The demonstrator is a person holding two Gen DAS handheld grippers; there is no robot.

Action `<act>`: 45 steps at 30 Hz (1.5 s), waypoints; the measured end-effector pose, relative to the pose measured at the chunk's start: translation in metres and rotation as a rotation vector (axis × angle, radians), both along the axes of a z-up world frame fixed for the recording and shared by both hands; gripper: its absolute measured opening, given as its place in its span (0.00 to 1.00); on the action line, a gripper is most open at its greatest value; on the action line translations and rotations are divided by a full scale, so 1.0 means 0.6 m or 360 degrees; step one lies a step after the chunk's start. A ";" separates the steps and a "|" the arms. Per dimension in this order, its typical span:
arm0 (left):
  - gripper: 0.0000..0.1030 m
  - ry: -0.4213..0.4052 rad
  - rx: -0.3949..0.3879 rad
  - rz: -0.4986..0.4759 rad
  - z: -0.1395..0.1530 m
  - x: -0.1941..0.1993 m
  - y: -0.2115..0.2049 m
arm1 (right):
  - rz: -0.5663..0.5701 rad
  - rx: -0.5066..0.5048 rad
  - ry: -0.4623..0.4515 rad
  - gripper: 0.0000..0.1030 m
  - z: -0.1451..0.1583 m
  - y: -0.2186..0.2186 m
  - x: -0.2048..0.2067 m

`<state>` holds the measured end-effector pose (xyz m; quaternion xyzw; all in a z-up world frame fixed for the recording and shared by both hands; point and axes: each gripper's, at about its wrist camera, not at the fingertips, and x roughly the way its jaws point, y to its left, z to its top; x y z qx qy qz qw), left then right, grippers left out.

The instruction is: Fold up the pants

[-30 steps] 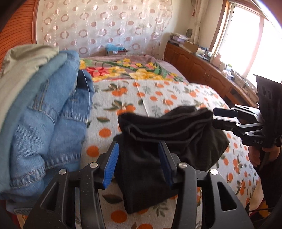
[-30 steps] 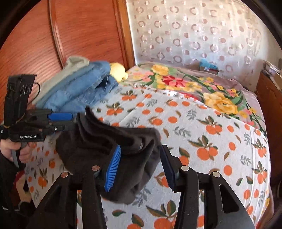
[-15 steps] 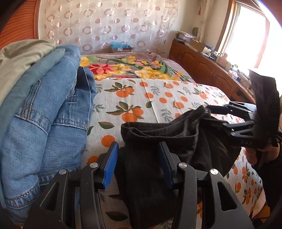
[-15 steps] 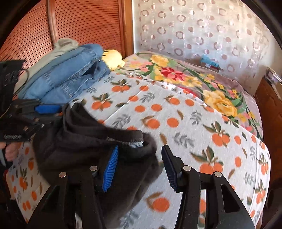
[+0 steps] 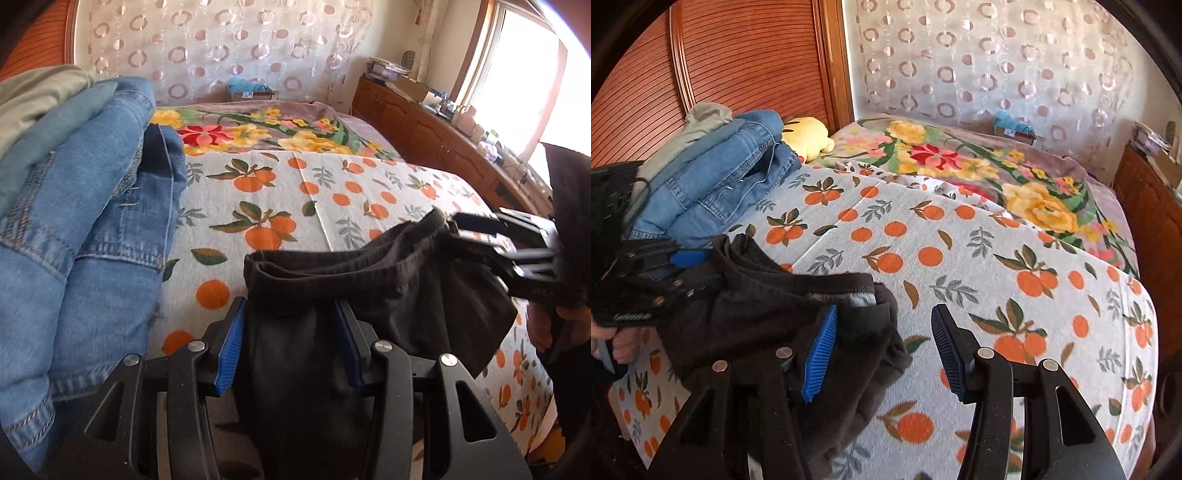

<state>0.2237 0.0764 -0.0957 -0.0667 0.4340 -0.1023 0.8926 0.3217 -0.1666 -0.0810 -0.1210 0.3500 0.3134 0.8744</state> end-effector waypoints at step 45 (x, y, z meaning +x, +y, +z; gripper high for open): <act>0.51 -0.0023 0.0153 0.0043 -0.018 -0.129 -0.003 | 0.0182 0.0112 0.0066 0.50 -0.015 -0.037 -0.150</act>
